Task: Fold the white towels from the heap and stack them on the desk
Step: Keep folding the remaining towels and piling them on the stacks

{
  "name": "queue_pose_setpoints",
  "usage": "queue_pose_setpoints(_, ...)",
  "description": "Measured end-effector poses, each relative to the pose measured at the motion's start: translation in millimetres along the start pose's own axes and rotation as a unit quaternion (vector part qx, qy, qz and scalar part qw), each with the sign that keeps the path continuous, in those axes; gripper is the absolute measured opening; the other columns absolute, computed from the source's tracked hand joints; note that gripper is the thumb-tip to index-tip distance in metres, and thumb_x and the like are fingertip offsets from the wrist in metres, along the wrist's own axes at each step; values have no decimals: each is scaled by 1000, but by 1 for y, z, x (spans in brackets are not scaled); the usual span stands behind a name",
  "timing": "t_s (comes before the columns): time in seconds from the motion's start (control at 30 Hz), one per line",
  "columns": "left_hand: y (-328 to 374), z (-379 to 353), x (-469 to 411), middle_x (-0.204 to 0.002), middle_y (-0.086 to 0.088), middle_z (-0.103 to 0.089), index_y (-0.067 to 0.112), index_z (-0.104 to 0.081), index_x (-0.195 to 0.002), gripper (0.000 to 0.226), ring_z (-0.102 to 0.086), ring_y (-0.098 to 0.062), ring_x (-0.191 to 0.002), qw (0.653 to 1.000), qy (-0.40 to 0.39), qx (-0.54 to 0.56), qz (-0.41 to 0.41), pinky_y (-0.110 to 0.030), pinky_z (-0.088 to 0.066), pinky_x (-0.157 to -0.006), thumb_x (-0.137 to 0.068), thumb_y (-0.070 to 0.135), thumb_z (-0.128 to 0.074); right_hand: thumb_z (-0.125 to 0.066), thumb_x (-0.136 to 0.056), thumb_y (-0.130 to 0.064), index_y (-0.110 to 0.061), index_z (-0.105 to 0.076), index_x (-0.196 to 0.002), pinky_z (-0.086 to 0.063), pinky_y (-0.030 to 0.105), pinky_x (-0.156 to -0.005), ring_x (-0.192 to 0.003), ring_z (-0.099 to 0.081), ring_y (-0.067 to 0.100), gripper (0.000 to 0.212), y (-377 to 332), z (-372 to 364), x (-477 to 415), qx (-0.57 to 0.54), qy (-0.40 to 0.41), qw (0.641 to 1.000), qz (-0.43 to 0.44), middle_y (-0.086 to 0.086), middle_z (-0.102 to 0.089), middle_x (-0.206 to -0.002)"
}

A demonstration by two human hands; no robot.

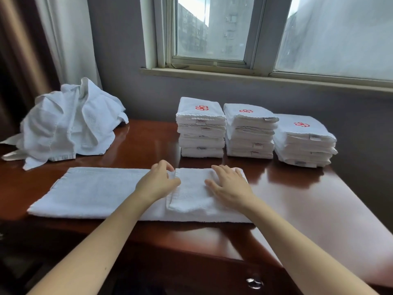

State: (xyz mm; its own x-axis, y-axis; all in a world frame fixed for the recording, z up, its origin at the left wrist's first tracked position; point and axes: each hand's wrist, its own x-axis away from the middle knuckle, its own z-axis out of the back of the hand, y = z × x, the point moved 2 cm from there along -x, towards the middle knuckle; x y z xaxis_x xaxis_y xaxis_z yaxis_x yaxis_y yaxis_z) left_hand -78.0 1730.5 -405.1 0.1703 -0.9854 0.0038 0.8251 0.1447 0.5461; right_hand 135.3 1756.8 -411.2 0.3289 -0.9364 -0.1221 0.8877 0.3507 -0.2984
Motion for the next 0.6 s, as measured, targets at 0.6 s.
queue_pose_setpoints(0.6,10,-6,-21,-73,-2,-49,13,-47,-75,36,-46,-17,-66,995,53,88,-17,-31,-37,-63,-103,35,-43,-37,-99,-55,-20,-32,-150,-1,38,-119,-145,-20,21,63,5,-2,7,4,24,999,37,7,-33,-154)
